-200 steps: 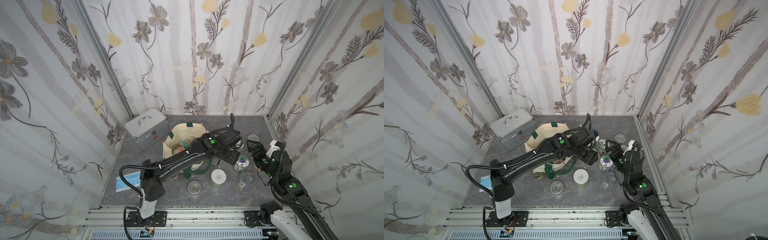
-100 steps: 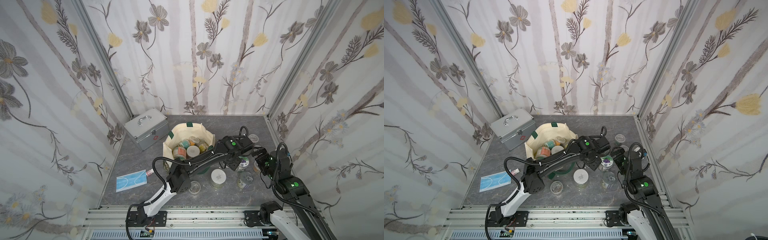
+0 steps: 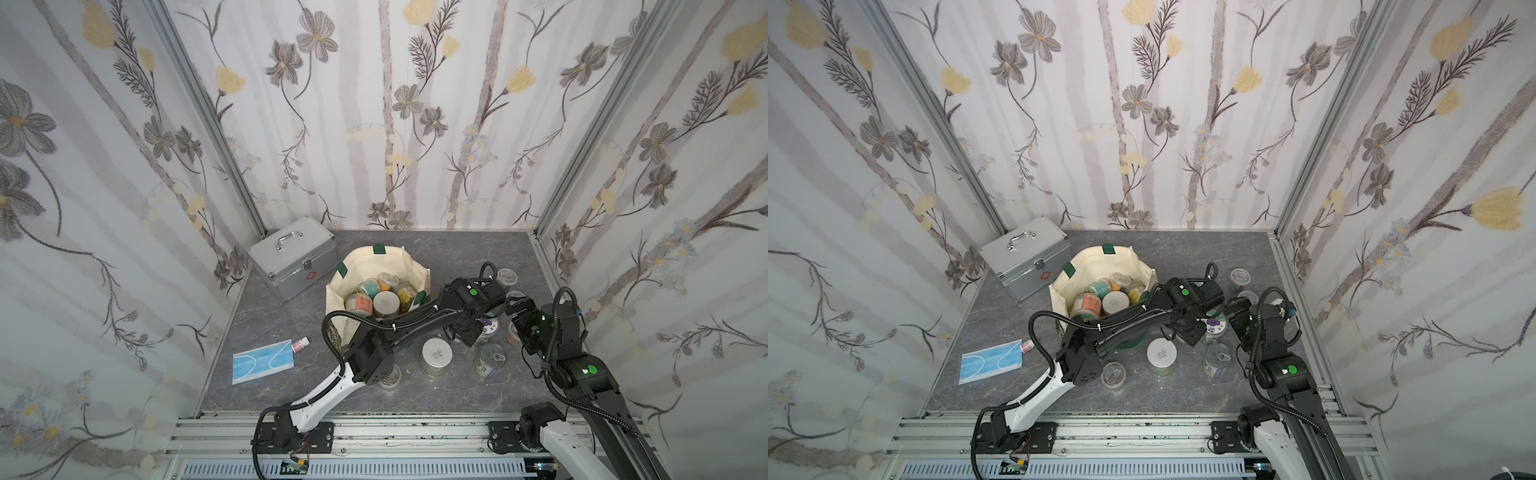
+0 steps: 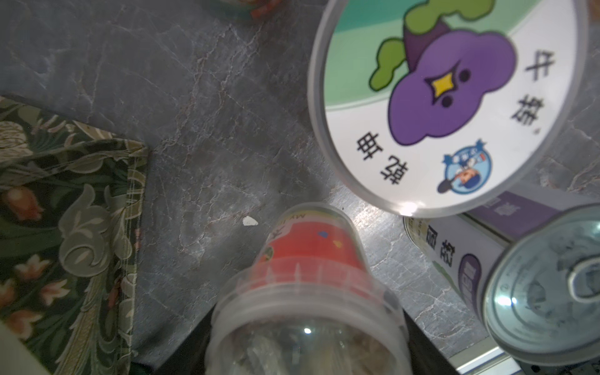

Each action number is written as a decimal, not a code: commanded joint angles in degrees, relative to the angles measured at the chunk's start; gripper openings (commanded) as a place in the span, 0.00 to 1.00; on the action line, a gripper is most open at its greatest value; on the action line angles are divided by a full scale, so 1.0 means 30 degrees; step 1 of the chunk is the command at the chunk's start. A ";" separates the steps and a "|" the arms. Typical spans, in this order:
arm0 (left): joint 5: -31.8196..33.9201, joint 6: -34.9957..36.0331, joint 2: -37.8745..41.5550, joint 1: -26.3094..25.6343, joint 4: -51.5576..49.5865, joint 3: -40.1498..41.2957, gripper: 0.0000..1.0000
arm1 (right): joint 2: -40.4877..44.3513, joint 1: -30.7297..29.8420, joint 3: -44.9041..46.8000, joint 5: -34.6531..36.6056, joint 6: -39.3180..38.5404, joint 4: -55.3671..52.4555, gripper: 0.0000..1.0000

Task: Take out the seed jars from the canvas bag
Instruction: Place the seed jar at the center of the board, then adjust the canvas bag at the center of the board.

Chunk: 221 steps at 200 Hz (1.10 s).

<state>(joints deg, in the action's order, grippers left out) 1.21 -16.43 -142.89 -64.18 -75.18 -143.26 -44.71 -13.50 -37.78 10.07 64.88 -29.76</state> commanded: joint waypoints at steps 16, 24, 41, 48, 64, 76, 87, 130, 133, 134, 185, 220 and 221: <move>-0.0723 -0.0058 -0.0391 0.0038 -0.0367 -0.0253 0.83 | 0.0166 0.0218 0.0131 -0.0471 0.0228 0.0382 1.00; -0.0805 -0.0109 -0.0288 0.0011 -0.0418 -0.0341 0.88 | 0.0134 0.0273 0.0141 -0.0505 0.0237 0.0373 1.00; -0.1040 -0.0203 0.0154 -0.0030 -0.0376 -0.0697 0.99 | 0.0152 0.0343 0.0114 -0.0597 0.0230 0.0369 1.00; -0.1105 -0.0250 0.0401 -0.0051 -0.0393 -0.0876 1.00 | 0.0164 0.0397 0.0100 -0.0705 0.0228 0.0370 1.00; -0.1050 -0.0526 0.1156 -0.0135 -0.0681 -0.1636 1.00 | 0.0218 0.0562 0.0041 -0.1055 0.0247 0.0419 1.00; -0.1098 -0.0647 0.2127 -0.0224 -0.0595 -0.1873 1.00 | 0.0273 0.0808 0.0082 -0.1638 0.0314 0.0611 1.00; -0.1081 -0.0734 0.3230 -0.0283 -0.0424 -0.1822 1.00 | 0.0313 0.1202 0.0195 -0.2600 0.0287 0.1071 1.00; 0.1008 -0.0250 0.7885 -0.0049 -0.0200 0.0231 1.00 | 0.1270 0.2165 0.1250 -0.5726 -0.1536 0.4223 1.00; 0.1182 -0.0239 0.8242 0.0041 -0.0148 0.0549 1.00 | 0.1407 0.2204 0.1401 -0.6156 -0.1662 0.4758 1.00; 0.1238 -0.0224 0.8351 0.0068 -0.0127 0.0641 1.00 | 0.1446 0.2209 0.1504 -0.6308 -0.1713 0.4951 1.00; 0.2884 0.0294 1.3949 0.3642 0.1100 0.6899 1.00 | 0.1751 0.2361 0.4283 -1.1798 -0.0868 1.2911 1.00; 0.3005 0.1283 1.6783 0.8294 0.2897 1.1423 1.00 | -0.0226 0.1229 0.2920 -1.2973 -0.1906 1.3594 0.97; 0.3029 0.1343 1.6796 0.8428 0.2919 1.1497 1.00 | -0.0308 0.1150 0.2864 -1.2969 -0.1952 1.3602 0.97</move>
<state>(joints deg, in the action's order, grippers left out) 8.03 -15.11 -95.59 -45.12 -70.48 -114.06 -42.19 -7.44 -26.57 -23.42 61.39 3.14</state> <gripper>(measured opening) 0.997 0.974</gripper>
